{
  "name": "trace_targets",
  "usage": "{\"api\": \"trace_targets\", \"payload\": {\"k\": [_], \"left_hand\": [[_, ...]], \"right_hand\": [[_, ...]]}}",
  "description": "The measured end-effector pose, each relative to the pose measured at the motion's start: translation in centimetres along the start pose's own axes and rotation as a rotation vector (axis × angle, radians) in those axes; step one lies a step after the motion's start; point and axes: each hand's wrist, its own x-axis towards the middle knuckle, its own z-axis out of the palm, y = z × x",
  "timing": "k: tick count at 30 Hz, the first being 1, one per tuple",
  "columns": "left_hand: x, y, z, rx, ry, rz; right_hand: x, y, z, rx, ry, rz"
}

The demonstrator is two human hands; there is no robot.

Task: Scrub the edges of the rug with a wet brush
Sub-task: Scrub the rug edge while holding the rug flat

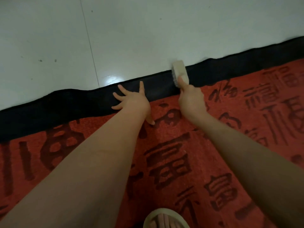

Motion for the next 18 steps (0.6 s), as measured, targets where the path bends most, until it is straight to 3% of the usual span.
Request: {"api": "trace_targets", "payload": {"k": [4,6,8,11,16,18], "left_hand": [[1.1,1.2,-0.5,-0.058,-0.002,-0.075],[0.6,1.0,-0.5,-0.033,-0.012,-0.03],[-0.2,1.7,-0.6,-0.005,0.094,0.094],[0.6,2.8,0.3,-0.088,0.25,0.289],[1.9,3.0,1.0,-0.083,0.228,0.285],[1.6,3.0,1.1,-0.087,0.216,0.277]], "right_hand": [[-5.4,-3.2,2.9,0.033,-0.207,-0.2],[-4.8,-1.7,1.4,0.111,-0.152,-0.117],[-4.5,-0.4,0.0,0.197,-0.018,-0.051],[-6.4,-1.3,0.6,0.24,-0.03,-0.111],[1.2,-1.6,2.0,0.298,-0.108,-0.14],[0.3,-2.0,2.2,0.359,-0.101,-0.114]]}}
